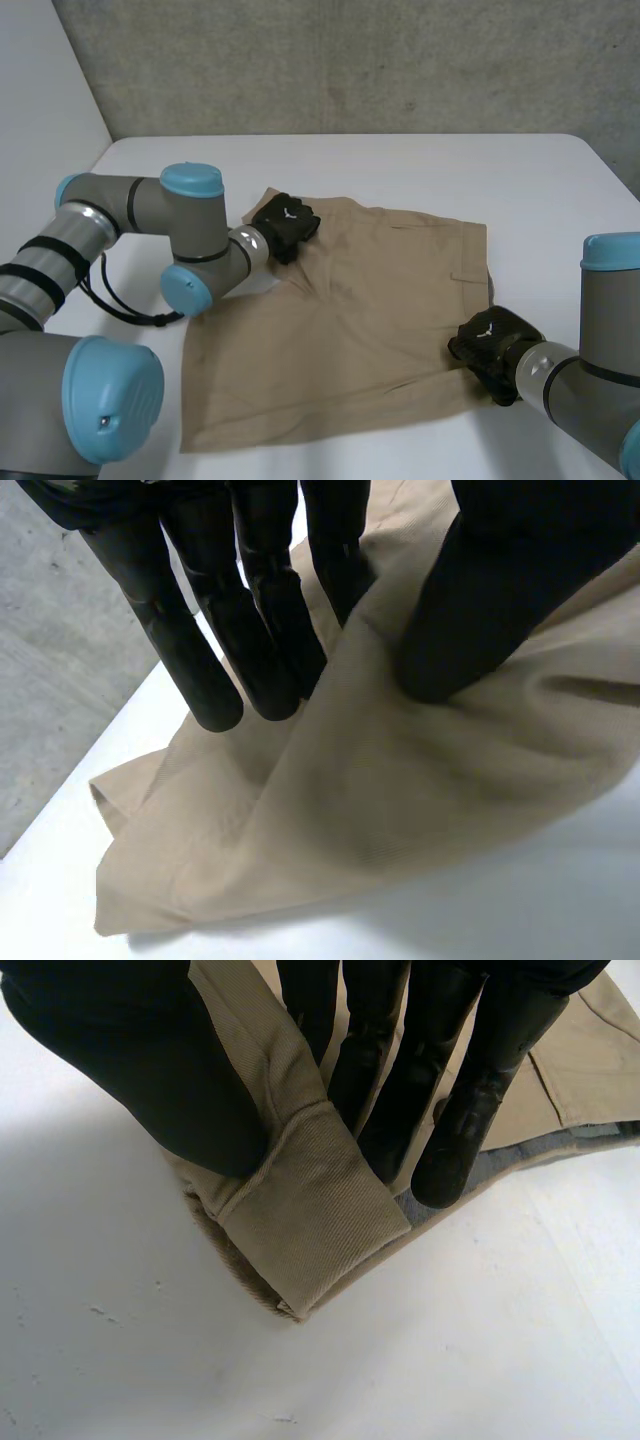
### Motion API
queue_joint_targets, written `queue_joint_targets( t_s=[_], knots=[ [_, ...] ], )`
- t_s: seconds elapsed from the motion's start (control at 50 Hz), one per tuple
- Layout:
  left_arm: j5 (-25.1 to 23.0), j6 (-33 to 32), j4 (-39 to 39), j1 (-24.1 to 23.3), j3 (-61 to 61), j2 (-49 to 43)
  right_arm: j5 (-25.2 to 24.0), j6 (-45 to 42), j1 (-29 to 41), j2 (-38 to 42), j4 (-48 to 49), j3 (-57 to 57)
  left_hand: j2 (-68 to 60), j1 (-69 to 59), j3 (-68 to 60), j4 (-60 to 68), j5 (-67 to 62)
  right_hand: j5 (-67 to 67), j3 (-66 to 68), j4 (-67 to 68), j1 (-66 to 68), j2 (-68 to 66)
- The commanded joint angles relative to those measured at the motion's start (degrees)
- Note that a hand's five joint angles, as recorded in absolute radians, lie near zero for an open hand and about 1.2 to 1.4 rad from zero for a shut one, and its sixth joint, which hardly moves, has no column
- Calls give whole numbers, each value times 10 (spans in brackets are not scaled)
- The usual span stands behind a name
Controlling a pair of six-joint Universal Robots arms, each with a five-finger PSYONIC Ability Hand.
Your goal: Fold the shorts.
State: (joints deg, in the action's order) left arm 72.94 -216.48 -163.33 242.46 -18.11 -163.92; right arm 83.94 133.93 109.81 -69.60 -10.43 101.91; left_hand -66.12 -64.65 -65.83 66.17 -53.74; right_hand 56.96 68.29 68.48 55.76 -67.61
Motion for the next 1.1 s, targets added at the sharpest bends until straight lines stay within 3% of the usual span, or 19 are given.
queue_joint_targets(
  t_s=[0.02,0.12,0.24,0.36,0.42,0.6,0.74,0.98,1.1],
  knots=[
    [63,0,-3,-2,-24,31,0,0,1,0,3,0,-139,-154,-142,138,-163,130,117,115,242,-124],
    [120,-3,-15,1,-123,82,0,0,2,1,3,0,-139,-154,-142,138,-163,130,117,115,242,-124],
    [145,-2,-67,19,-263,162,0,0,4,2,4,1,-129,-144,-132,129,-153,130,117,115,242,-124],
    [149,-3,-144,31,-393,252,0,-1,5,2,5,1,281,266,278,-281,257,130,117,115,242,-124],
    [149,-3,-165,30,-414,287,0,0,4,2,6,0,285,270,282,-285,261,130,117,115,242,-124],
    [126,1,-183,25,-381,320,0,0,3,0,6,2,292,277,289,-292,268,130,117,115,242,-124],
    [-3,4,-175,24,-315,251,0,0,3,0,6,7,292,277,289,-292,268,130,117,115,242,-124],
    [-13,-29,5,26,-147,114,-1,0,1,0,6,10,305,290,302,-306,281,130,117,115,242,-124],
    [-5,-74,21,27,-143,110,0,-1,1,0,6,10,278,264,275,-279,254,130,117,115,242,-124]
  ],
)
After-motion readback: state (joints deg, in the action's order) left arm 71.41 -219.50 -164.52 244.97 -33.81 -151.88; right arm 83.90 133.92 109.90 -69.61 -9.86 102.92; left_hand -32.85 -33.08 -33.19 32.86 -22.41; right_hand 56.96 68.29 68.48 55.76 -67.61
